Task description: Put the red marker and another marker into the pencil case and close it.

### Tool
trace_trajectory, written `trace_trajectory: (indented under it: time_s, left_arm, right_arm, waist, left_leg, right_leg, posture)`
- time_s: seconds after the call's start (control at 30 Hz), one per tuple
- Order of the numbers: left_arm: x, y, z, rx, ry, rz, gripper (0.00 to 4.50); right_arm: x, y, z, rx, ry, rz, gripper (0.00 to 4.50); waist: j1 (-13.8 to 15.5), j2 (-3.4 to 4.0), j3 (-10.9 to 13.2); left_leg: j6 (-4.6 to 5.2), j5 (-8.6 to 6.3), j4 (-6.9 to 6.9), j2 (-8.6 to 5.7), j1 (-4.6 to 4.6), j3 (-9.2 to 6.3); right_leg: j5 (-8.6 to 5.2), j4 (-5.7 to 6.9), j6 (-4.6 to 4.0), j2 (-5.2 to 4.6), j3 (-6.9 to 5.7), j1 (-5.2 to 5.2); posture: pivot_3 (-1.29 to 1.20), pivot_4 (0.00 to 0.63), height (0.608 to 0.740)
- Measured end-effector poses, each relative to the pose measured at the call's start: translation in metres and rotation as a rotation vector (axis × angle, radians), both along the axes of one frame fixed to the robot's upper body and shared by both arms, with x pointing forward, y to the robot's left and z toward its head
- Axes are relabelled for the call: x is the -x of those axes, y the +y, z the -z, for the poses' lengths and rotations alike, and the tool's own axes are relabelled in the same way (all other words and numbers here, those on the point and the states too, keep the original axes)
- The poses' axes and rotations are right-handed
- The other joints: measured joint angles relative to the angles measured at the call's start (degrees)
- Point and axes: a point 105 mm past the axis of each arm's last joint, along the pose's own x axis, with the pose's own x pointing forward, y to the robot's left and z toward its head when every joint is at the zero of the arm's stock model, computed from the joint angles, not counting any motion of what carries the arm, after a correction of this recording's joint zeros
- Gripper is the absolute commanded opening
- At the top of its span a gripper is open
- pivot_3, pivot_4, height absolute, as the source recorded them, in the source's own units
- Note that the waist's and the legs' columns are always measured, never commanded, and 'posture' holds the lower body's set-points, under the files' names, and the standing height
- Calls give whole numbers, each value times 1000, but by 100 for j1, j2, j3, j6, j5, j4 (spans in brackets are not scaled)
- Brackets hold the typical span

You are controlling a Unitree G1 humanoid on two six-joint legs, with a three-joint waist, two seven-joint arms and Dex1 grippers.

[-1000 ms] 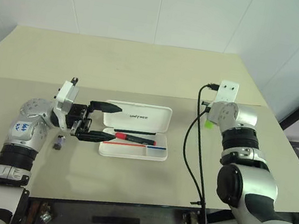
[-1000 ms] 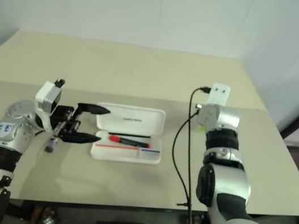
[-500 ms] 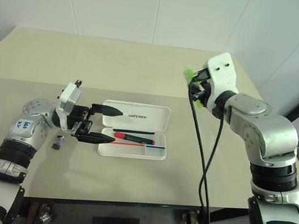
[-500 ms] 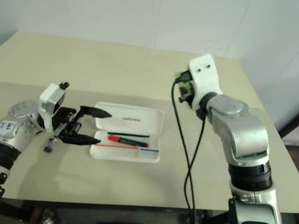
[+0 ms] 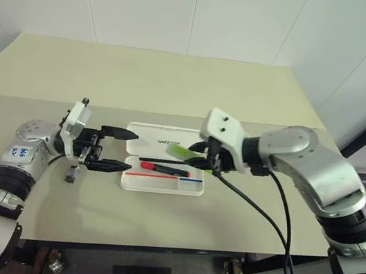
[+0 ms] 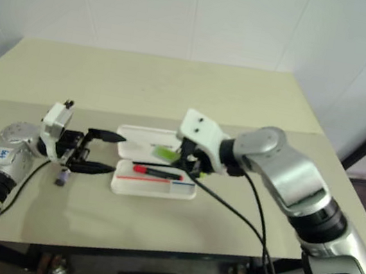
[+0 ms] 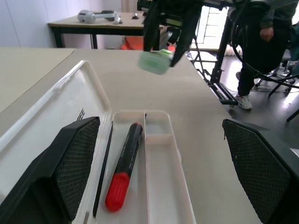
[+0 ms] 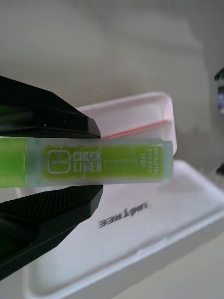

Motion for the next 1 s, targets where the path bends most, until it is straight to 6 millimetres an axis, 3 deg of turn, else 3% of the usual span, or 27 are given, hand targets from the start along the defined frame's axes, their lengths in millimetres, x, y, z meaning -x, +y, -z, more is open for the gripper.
trace_trajectory:
  time_s: [0.3,0.63,1.0]
  left_arm:
    - [9,19,20,-40,59,-52,4500]
    - [19,33,29,-50,85,-85,4500]
    - [29,34,22,-32,59,-71,4500]
  right_arm:
    - [-10,49,29,65,26,-141,1163]
    - [-16,63,47,117,48,-205,1163]
    - [-24,62,60,178,44,-203,1163]
  waist:
    - [15,0,0]
    - [91,-1,0]
    - [88,-1,0]
  left_leg:
    - [0,0,15,1,-2,0]
    - [-1,0,29,2,-2,1]
    - [0,-1,66,2,-2,-2]
  right_leg:
    - [0,10,0,-3,-7,0]
    - [0,23,-1,-5,-18,2]
    - [-2,55,-4,-4,-23,7]
  posture:
    - [0,150,740]
    - [0,150,740]
    - [0,150,740]
